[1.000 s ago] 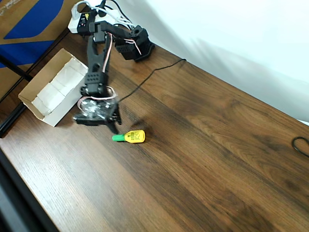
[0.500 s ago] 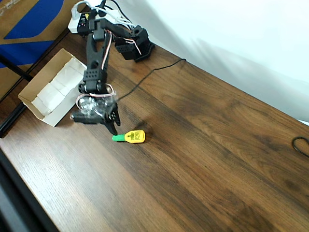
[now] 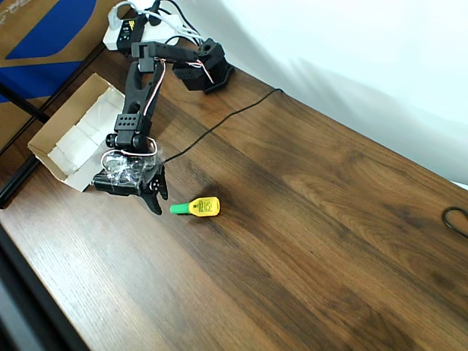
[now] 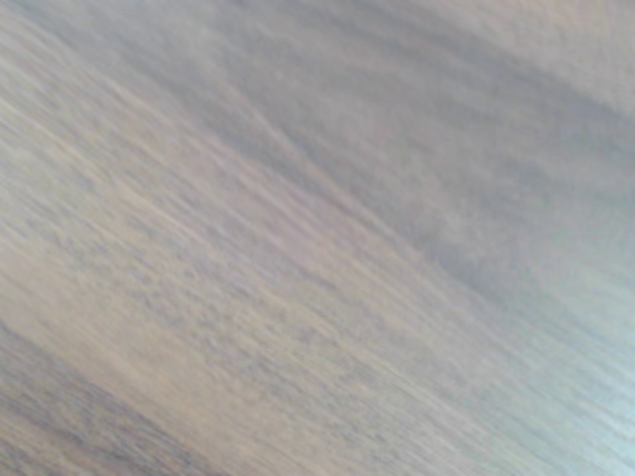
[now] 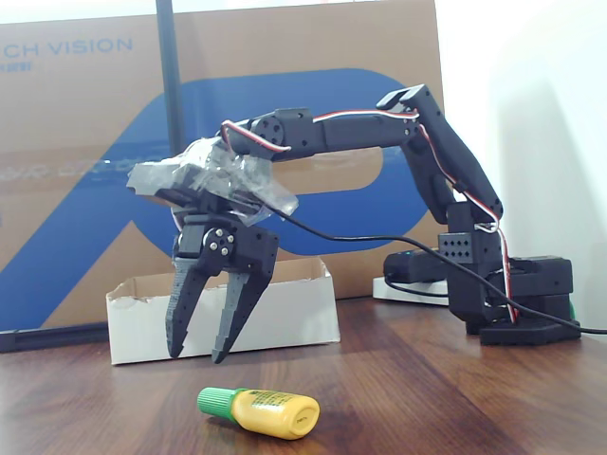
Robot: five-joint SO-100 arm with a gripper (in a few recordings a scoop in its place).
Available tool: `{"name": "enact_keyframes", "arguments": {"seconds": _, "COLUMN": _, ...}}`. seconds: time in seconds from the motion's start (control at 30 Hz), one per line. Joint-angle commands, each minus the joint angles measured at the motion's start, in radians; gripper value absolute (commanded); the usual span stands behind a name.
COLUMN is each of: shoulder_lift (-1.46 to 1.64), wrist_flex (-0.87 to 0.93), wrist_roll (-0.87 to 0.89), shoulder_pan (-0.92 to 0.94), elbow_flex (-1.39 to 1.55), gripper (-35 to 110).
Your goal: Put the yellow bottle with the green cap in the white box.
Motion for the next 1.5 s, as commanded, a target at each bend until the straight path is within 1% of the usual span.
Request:
{"name": "enact_keyframes", "arguments": {"seconds": 0.0, "shoulder_lift": 0.031, "wrist_flex": 0.005, "wrist_roll": -0.018, "shoulder_pan": -0.008, "elbow_flex": -0.018, "gripper": 18}}
{"name": "enact_keyframes", "arguments": {"seconds": 0.2, "shoulder_lift": 0.037, "wrist_flex": 0.018, "wrist_roll": -0.031, "shoulder_pan": -0.064, "elbow_flex": -0.034, "gripper": 18}}
{"name": "enact_keyframes", "arguments": {"seconds": 0.4, "shoulder_lift": 0.008, "wrist_flex": 0.023, "wrist_roll": -0.081, "shoulder_pan": -0.100, "elbow_flex": -0.034, "gripper": 18}}
{"name": "enact_keyframes", "arguments": {"seconds": 0.6, "shoulder_lift": -0.012, "wrist_flex": 0.038, "wrist_roll": -0.127, "shoulder_pan": -0.100, "elbow_flex": -0.031, "gripper": 18}}
{"name": "enact_keyframes", "arguments": {"seconds": 1.47, "shoulder_lift": -0.046, "wrist_flex": 0.081, "wrist_roll": -0.195, "shoulder_pan": -0.075, "elbow_flex": 0.040, "gripper": 19}}
